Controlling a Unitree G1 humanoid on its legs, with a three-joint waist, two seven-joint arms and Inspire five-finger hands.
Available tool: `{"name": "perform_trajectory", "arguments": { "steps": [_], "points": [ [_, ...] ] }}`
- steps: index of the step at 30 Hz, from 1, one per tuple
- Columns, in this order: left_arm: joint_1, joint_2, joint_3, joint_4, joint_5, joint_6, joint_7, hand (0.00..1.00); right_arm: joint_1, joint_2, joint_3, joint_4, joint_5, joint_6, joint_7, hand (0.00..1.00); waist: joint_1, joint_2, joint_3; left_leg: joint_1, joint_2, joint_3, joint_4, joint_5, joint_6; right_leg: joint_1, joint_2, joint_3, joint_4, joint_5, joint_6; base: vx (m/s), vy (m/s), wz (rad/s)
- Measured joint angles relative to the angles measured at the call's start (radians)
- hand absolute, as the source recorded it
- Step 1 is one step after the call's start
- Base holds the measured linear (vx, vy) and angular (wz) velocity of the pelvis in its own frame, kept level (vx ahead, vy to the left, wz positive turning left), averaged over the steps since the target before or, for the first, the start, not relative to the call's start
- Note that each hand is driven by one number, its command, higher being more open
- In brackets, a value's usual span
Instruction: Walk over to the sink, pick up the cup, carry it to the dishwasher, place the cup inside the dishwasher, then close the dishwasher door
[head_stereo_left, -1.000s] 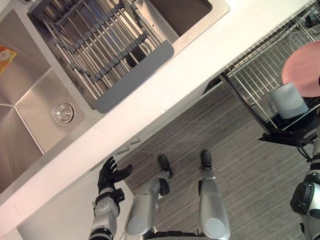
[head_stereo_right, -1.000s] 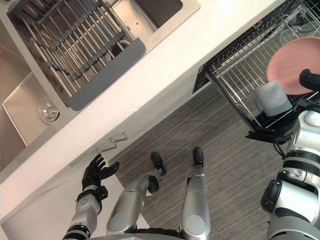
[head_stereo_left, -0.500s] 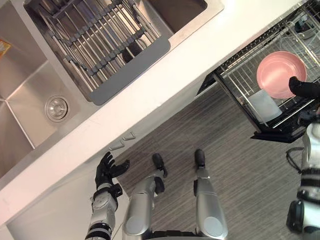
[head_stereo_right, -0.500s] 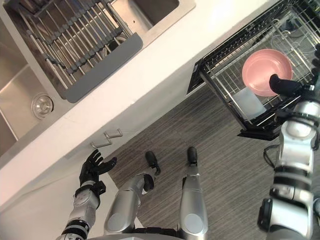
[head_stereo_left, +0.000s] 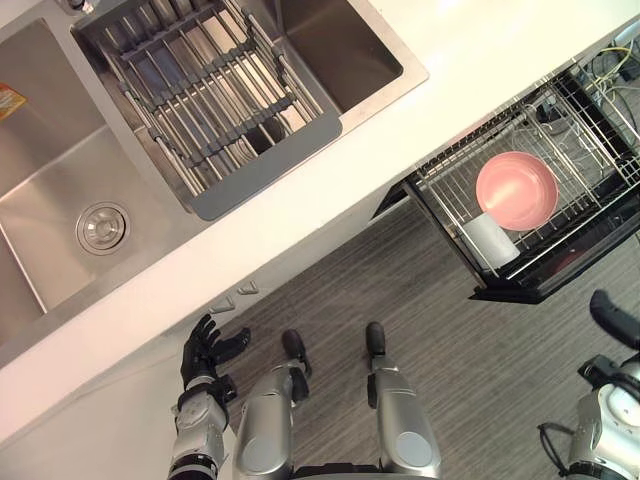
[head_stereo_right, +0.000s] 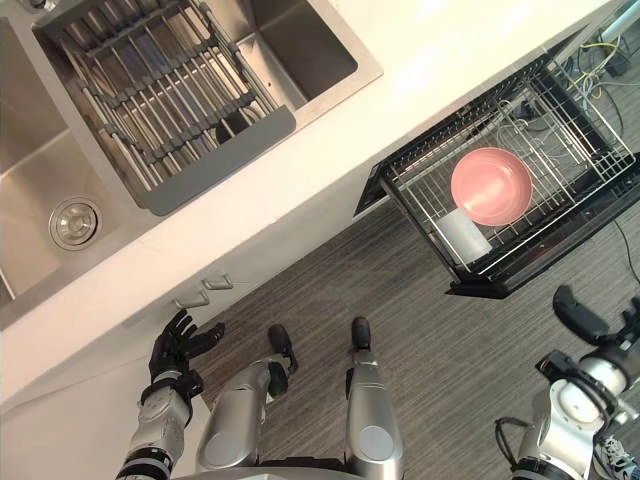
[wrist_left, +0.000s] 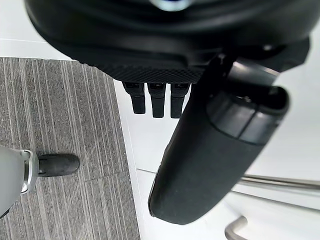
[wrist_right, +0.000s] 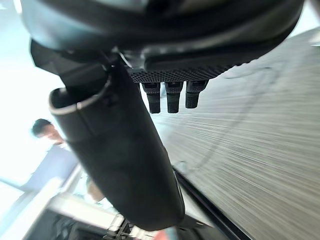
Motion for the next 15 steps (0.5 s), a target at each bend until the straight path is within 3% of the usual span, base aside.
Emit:
{"name": "perform_trajectory", "arguments": {
  "steps": [8,15],
  "points": [
    [-0.012,0.054,-0.01,-0.003,-0.002,0.009,-0.018,0.9,-0.106,0.011,0.005,0.145,0.355,-0.023,0.141,0.9,0.028,0.001,0.0,-0.04,0.031,-0.018,0.043,-0.015,-0.014,-0.039,0.023,-0.016,0.056,-0.031,-0.016,0.02,-0.039,0.03],
    [-0.013,0.082,-0.014,-0.018,-0.003,0.009,-0.019,0.9,-0.194,-0.073,0.081,0.241,0.434,-0.04,0.147,0.9,0.029,0.003,-0.001,-0.076,0.026,-0.024,0.037,-0.004,-0.013,-0.079,0.019,-0.02,0.065,-0.031,-0.016,0.01,-0.01,0.02]
  ]
}}
